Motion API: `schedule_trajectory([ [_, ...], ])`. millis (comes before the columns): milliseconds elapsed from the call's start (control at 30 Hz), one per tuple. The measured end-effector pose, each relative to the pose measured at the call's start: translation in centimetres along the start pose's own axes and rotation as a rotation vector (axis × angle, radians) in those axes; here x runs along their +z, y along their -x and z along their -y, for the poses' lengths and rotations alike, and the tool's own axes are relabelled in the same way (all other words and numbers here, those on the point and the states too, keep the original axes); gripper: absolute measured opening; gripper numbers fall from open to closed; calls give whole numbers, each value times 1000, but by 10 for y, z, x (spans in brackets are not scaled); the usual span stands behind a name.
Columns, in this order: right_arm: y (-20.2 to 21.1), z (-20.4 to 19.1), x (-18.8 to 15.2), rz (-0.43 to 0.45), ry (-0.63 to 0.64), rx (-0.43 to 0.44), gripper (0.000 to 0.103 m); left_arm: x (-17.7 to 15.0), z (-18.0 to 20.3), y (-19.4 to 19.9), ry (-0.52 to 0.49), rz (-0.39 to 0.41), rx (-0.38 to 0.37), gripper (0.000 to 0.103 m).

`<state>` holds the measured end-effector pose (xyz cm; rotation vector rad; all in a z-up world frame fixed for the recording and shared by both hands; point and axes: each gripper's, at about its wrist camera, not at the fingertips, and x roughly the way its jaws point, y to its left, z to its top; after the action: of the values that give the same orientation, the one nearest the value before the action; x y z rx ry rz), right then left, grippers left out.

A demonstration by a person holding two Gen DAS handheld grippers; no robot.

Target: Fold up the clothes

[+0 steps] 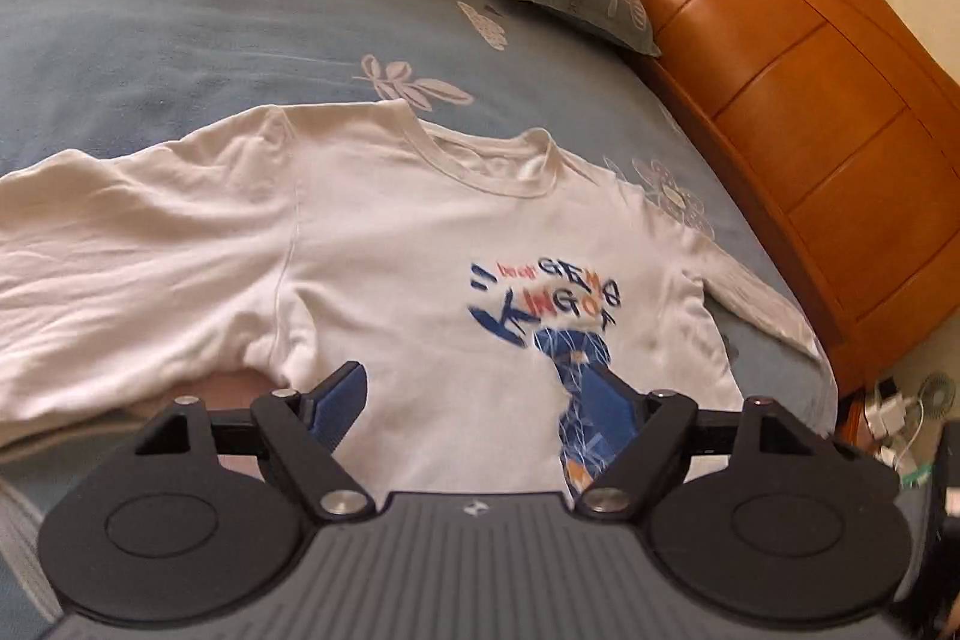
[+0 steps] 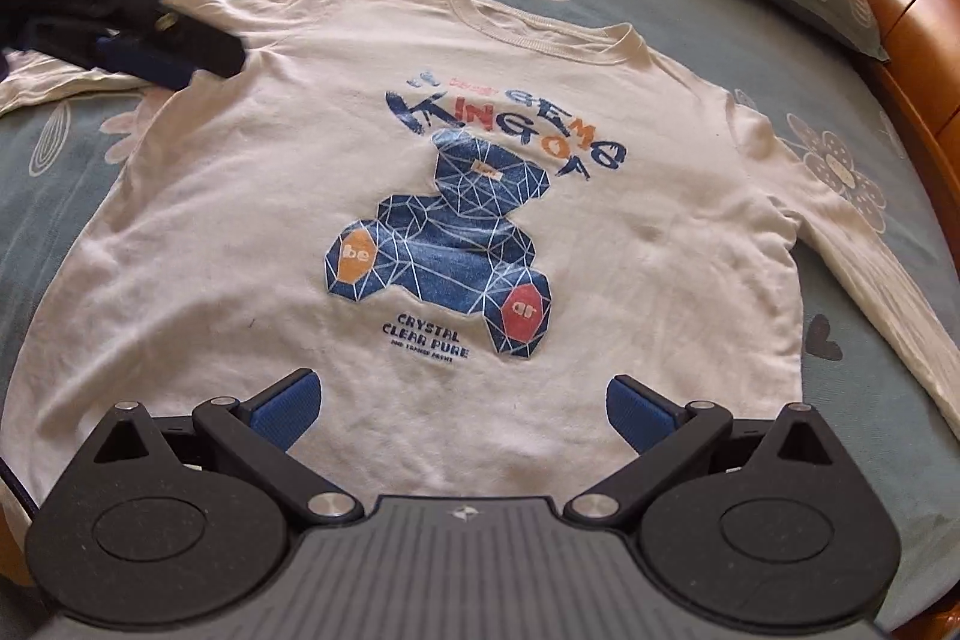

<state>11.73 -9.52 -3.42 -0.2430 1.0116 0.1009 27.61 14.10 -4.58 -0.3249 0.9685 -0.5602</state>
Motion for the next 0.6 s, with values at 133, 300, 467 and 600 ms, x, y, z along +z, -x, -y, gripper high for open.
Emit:
schedule_trajectory([
  [133,-4,-4,8,42,25,-5,103,-13,-16,-10,-8,-28,95,73],
  [300,-11,15,3,47,62,-15,103,-39,10,23,-43,-21,28,80],
  [467,-31,39,-11,6,96,19,103,-77,37,6,-111,-130,18,81],
  [600,-41,54,-17,-4,9,104,103,-93,49,3,-138,-100,78,86],
])
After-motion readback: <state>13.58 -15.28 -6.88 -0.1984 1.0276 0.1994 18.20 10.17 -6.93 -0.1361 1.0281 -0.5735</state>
